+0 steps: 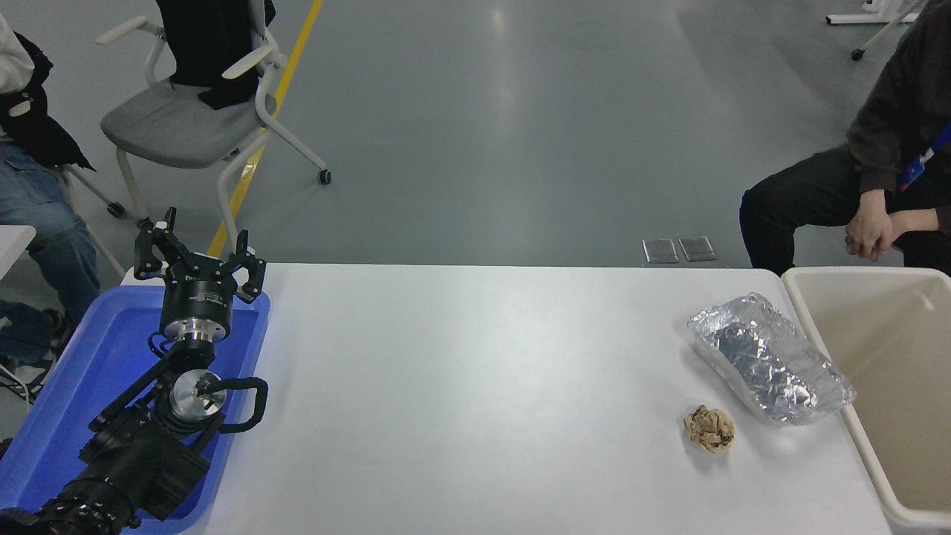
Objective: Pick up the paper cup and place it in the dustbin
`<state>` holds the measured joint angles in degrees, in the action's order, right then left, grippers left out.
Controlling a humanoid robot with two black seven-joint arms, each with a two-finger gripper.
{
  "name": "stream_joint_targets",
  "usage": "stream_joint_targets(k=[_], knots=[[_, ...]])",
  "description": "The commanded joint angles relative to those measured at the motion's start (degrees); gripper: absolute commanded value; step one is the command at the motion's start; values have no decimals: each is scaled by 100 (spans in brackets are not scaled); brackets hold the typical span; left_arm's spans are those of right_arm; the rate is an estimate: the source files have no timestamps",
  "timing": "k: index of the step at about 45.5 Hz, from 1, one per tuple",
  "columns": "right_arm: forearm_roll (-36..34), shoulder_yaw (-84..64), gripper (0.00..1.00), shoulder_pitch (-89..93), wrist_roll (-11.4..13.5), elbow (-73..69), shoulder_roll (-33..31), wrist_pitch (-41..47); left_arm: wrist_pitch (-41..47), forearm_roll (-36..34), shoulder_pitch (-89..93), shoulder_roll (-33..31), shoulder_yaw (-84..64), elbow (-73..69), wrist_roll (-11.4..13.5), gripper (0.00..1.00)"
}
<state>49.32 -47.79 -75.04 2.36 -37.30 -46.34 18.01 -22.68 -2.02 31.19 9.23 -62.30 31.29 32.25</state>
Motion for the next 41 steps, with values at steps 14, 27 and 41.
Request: stream_joint_targets(k=[14, 27, 41], knots=[[-361, 2774, 0, 3127, 37, 1814, 1127, -1608, 1, 0, 1, 0, -1, 8, 0, 99], [-414, 3056, 12, 3268, 37, 1876, 1189, -1661, 1, 0, 10, 0, -1, 0, 0, 99], [-476, 3074, 100, 3216, 28, 1788, 1180, -1573, 1, 0, 10, 0, -1, 0, 0, 99]])
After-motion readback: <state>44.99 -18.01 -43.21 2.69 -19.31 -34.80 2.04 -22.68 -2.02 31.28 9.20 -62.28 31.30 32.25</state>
